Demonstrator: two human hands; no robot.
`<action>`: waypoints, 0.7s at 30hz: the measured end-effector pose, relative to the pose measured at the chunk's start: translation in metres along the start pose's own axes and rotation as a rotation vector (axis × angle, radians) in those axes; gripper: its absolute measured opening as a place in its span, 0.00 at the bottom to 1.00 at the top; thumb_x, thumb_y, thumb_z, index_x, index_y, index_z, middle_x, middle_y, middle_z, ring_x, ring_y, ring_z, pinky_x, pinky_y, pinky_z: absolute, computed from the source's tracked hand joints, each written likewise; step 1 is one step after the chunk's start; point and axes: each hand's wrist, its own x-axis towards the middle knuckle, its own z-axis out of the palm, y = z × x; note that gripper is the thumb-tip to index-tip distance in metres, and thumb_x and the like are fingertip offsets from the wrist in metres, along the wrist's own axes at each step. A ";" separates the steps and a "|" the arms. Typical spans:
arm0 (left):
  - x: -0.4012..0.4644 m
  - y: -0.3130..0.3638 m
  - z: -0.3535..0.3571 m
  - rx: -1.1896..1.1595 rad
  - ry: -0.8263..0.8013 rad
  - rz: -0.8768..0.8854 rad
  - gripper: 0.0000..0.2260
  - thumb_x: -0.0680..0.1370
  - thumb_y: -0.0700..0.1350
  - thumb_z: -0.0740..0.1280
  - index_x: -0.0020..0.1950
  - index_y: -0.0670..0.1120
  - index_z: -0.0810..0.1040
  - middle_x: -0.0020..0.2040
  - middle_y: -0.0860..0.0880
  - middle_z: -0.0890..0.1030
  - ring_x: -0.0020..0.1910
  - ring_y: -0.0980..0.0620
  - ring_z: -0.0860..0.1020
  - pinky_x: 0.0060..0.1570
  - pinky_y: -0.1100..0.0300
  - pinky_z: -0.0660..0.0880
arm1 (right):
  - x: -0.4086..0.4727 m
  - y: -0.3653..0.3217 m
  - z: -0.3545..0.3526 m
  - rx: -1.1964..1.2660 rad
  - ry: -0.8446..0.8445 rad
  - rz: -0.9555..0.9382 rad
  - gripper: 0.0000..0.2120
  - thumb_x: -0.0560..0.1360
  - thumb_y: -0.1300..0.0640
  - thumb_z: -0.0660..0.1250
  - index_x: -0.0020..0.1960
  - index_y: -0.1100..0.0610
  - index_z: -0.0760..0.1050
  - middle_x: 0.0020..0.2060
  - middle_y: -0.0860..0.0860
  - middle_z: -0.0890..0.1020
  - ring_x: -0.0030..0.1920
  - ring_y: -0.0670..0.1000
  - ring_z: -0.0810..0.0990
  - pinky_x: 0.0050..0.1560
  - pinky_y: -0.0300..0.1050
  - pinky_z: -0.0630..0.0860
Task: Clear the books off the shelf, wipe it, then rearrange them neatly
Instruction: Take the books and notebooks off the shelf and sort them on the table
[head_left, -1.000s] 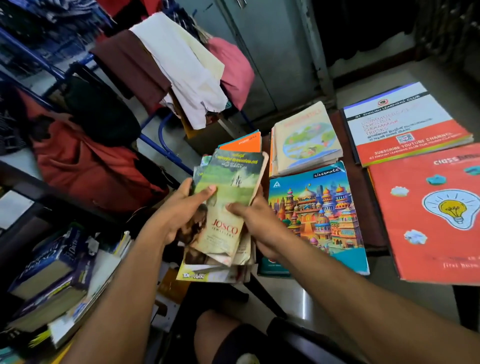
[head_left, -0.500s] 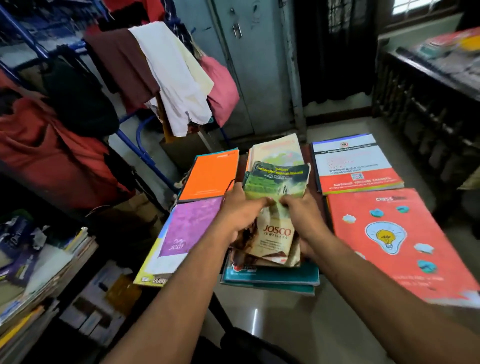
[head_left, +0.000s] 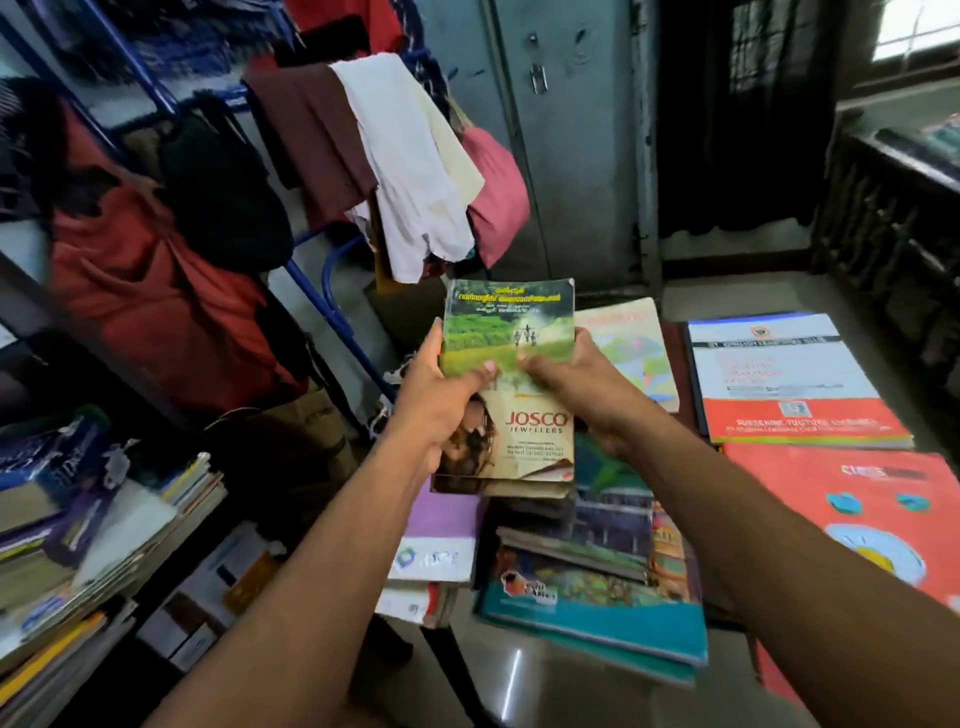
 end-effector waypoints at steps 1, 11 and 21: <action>0.007 -0.001 -0.005 0.000 0.026 0.000 0.19 0.78 0.33 0.71 0.64 0.52 0.76 0.53 0.48 0.87 0.51 0.45 0.85 0.59 0.40 0.79 | 0.012 0.001 0.004 -0.028 -0.013 -0.009 0.19 0.78 0.62 0.71 0.65 0.56 0.66 0.54 0.58 0.84 0.46 0.53 0.87 0.41 0.50 0.84; 0.092 -0.050 -0.059 0.257 0.154 -0.078 0.11 0.78 0.48 0.73 0.60 0.53 0.78 0.50 0.52 0.83 0.42 0.57 0.79 0.35 0.63 0.74 | 0.147 0.036 0.046 -0.134 0.169 -0.260 0.28 0.74 0.56 0.72 0.72 0.54 0.66 0.59 0.52 0.83 0.58 0.53 0.83 0.61 0.61 0.79; 0.133 -0.112 -0.036 0.425 0.360 -0.128 0.17 0.77 0.42 0.70 0.65 0.52 0.77 0.59 0.49 0.77 0.57 0.49 0.77 0.62 0.53 0.75 | 0.176 0.083 0.044 -0.754 -0.019 -0.152 0.47 0.73 0.50 0.76 0.82 0.53 0.53 0.81 0.54 0.58 0.80 0.51 0.56 0.77 0.44 0.56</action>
